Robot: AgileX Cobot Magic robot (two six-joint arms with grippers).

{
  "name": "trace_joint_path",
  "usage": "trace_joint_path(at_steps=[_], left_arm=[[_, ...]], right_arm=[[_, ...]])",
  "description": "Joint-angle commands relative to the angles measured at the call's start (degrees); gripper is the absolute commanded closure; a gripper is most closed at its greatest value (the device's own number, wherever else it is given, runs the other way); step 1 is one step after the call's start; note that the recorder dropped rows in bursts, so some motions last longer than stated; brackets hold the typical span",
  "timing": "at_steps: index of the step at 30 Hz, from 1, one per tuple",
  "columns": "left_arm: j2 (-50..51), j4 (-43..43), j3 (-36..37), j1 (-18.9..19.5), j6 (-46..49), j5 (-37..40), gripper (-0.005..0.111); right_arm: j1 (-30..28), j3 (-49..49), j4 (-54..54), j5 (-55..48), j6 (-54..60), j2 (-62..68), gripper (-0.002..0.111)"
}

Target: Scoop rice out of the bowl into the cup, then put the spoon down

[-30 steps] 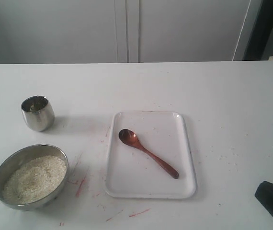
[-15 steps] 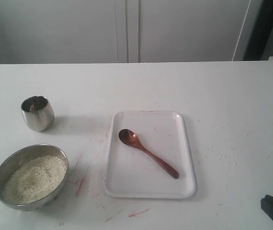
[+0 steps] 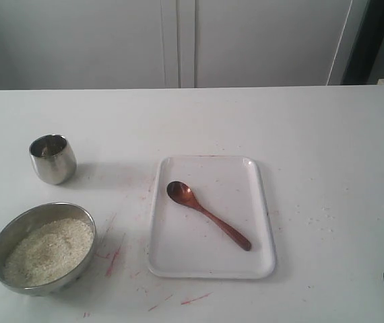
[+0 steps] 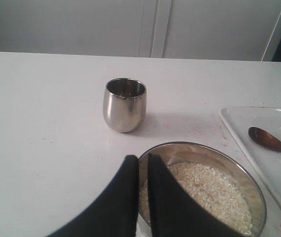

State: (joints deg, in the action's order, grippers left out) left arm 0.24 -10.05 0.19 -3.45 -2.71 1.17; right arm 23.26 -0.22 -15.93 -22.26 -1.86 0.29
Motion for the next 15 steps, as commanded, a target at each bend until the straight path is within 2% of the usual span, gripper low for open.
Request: trace_joint_path(at_steps=[1, 15], left_arm=[[-0.2, -0.5, -0.2, -0.1, -0.1, 0.2, 0.092], [-0.2, -0.5, -0.2, -0.1, -0.1, 0.2, 0.092]], right_arm=[[-3.4, 0.2, 0.9, 0.0, 0.1, -0.3, 0.108], [-21.9, 0.2, 1.0, 0.0, 0.1, -0.3, 0.108]])
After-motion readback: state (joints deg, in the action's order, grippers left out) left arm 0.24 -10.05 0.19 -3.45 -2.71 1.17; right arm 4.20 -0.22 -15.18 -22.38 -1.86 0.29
